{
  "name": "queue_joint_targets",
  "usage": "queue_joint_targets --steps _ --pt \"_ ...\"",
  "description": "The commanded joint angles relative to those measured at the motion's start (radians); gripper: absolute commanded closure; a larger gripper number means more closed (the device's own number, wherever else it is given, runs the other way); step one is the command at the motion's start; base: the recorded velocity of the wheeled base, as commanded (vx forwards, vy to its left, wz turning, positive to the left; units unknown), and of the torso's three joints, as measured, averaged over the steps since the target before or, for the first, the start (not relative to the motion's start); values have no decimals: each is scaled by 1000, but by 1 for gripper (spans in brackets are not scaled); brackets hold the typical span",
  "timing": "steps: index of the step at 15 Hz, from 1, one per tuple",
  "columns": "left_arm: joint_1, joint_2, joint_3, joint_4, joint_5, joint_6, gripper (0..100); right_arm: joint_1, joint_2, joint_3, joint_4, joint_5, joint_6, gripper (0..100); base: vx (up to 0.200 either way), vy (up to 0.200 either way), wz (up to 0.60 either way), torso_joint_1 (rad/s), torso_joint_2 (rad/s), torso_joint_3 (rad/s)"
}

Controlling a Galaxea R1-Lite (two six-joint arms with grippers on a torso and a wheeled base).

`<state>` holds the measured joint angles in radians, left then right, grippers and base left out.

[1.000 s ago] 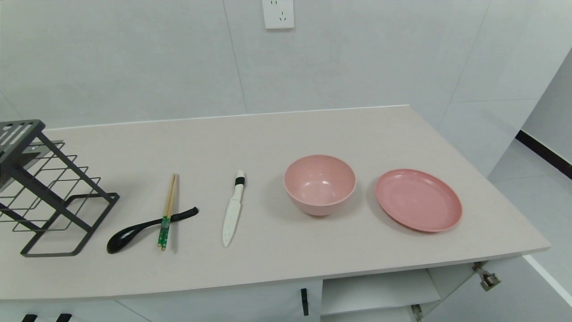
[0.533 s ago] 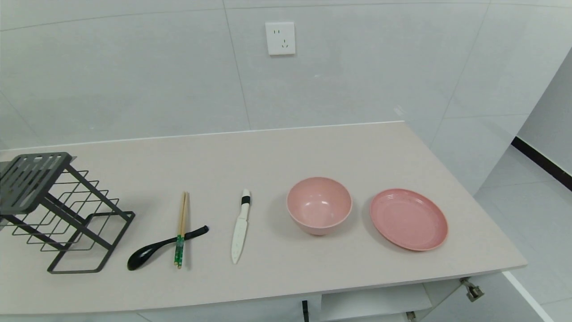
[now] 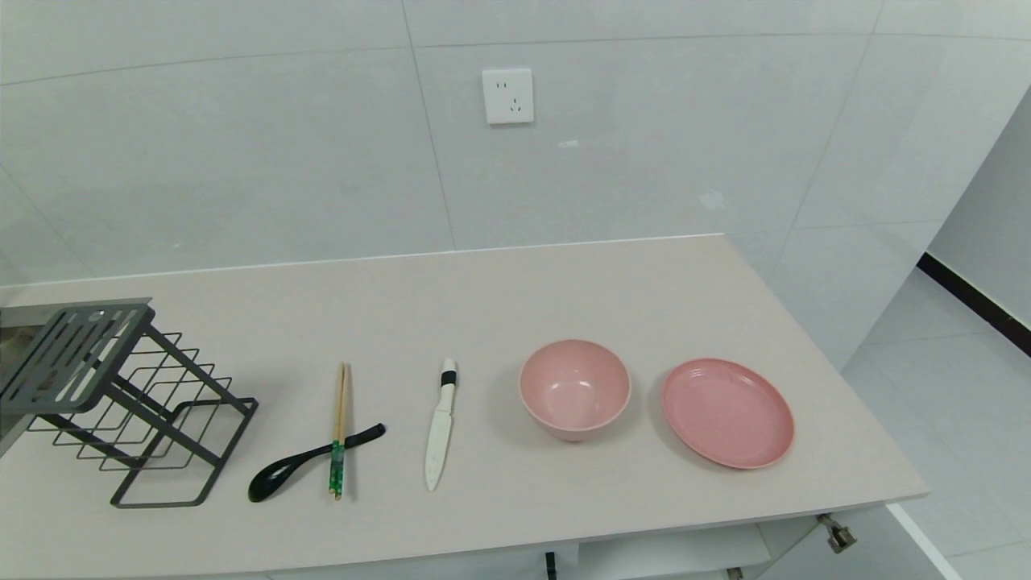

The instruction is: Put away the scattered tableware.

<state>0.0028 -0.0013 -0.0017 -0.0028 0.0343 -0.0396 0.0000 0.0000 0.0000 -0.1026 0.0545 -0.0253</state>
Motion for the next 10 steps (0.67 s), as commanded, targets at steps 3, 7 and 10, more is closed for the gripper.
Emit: queue_joint_targets --steps 3,7,10 --pt "2 1 0 0 -1 0 0 -2 0 0 -74 140 -59 0 0 0 0 0 0 0" --pt "0 1 0 0 -1 1 0 28 224 -100 73 248 58 0 0 0 0 0 0 0" --pt "0 1 0 0 -1 -2 0 86 572 -219 -26 252 91 0 0 0 0 0 0 0"
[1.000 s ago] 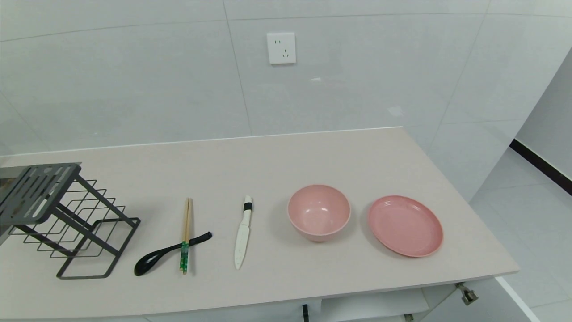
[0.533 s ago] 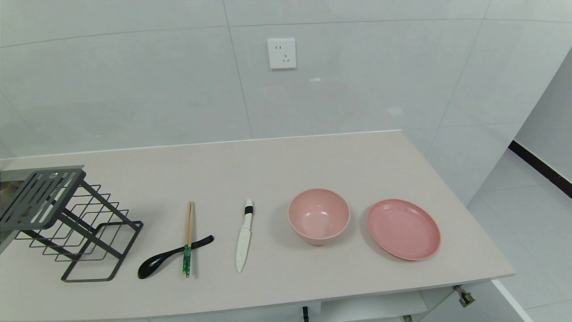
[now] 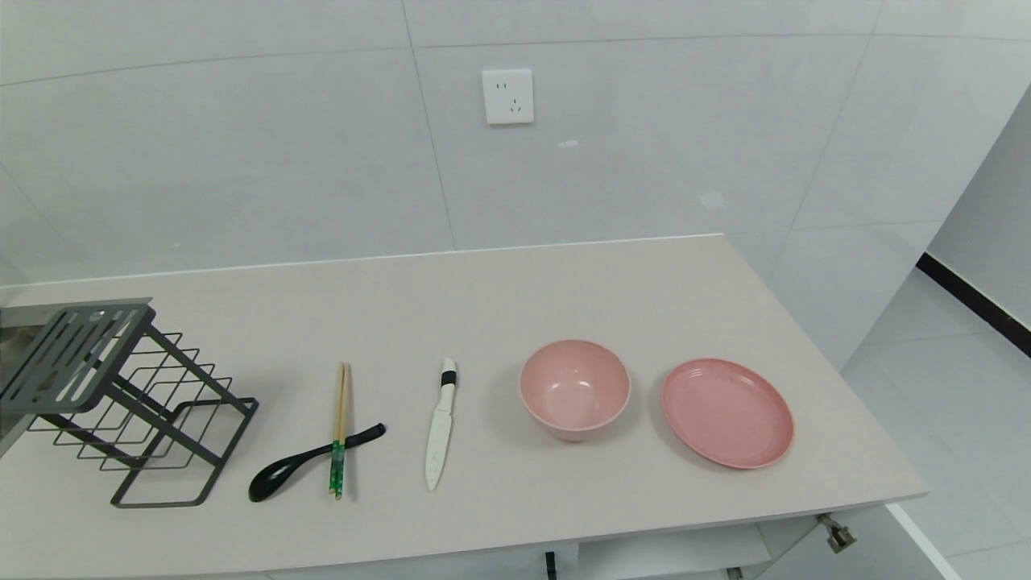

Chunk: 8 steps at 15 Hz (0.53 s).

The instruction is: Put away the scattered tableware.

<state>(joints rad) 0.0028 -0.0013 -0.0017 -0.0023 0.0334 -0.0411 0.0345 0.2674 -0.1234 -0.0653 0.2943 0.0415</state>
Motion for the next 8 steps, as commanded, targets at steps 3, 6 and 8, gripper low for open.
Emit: queue_joint_targets --steps 3,6,8 --pt "2 1 0 -1 2 0 0 64 506 -55 -311 9 -3 0 0 0 0 0 0 0" --pt "0 1 0 -1 0 0 0 62 616 28 -482 8 -6 0 0 0 0 0 0 0" --pt "0 1 0 -1 0 0 0 62 639 27 -499 8 -8 0 0 0 0 0 0 0"
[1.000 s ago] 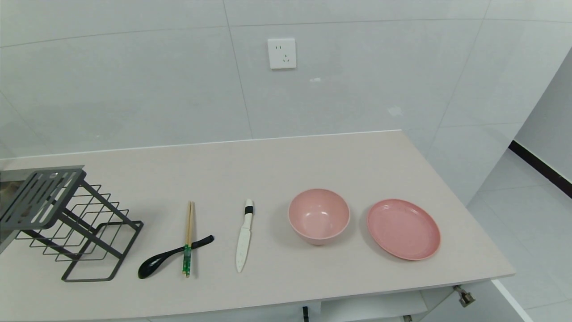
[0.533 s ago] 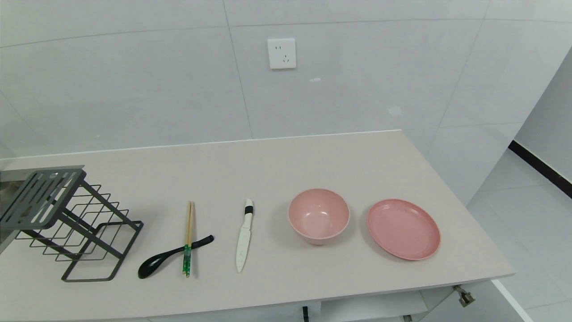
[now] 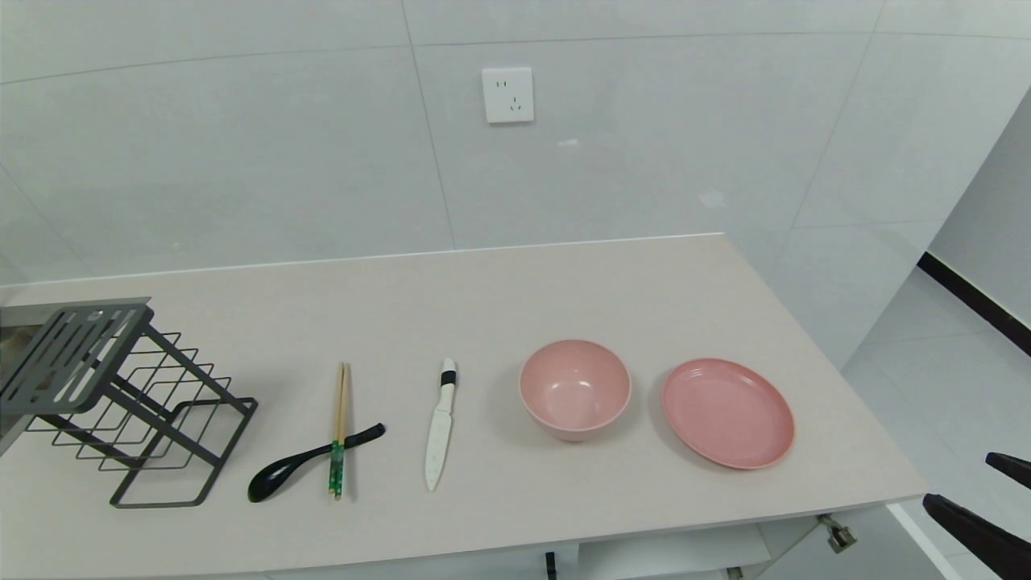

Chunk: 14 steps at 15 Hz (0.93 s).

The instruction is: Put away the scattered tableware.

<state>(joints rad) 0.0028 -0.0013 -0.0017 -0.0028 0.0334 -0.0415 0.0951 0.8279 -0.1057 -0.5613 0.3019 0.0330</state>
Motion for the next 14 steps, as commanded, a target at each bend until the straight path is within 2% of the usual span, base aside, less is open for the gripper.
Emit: queue_joint_targets --steps 1,4,8,14 --pt "2 1 0 0 0 -1 0 2 83 8 -6 0 -4 0 0 0 0 0 0 0" --pt "0 1 0 0 0 0 0 2 168 8 -92 0 -35 0 0 0 0 0 0 0" --pt "0 1 0 0 0 -1 0 -2 369 14 -305 0 -50 0 0 0 0 0 0 0" --pt "0 1 0 0 0 -1 0 -57 655 15 -582 2 -76 0 0 0 0 0 0 0"
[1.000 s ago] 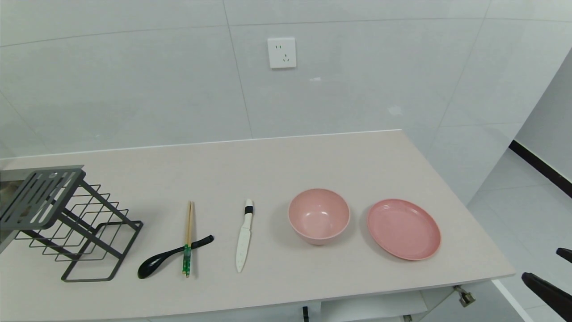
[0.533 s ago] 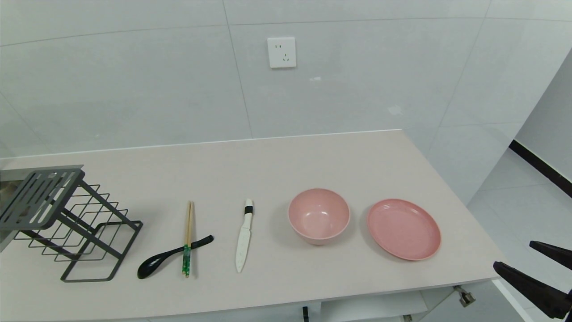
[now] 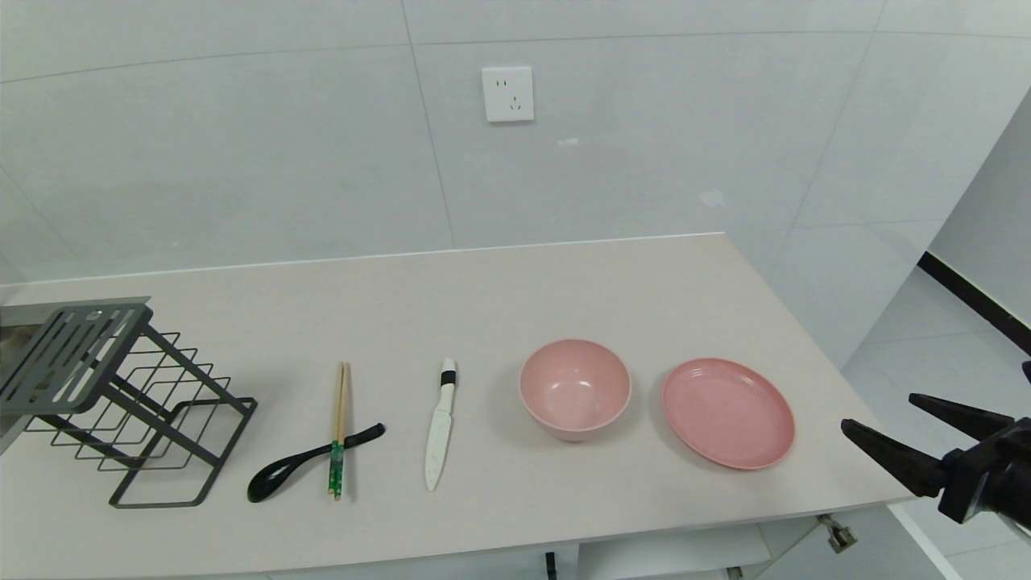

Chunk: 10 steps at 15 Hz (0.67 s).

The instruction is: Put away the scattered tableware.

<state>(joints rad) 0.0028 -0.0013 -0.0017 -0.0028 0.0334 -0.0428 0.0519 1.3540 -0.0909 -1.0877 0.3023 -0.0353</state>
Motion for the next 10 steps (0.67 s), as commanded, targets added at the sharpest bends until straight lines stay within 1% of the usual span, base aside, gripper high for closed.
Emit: queue_joint_targets --steps 1,5,7,10 --pt "0 1 0 0 0 0 0 -15 169 0 -89 1 -9 0 0 0 0 0 0 0" --pt "0 1 0 0 0 0 0 -15 312 -4 -199 3 -9 0 0 0 0 0 0 0" --pt "0 1 0 0 0 0 0 -17 346 -9 -207 3 -9 0 0 0 0 0 0 0" --pt "0 1 0 0 0 0 0 -17 415 -53 -205 3 -11 0 0 0 0 0 0 0"
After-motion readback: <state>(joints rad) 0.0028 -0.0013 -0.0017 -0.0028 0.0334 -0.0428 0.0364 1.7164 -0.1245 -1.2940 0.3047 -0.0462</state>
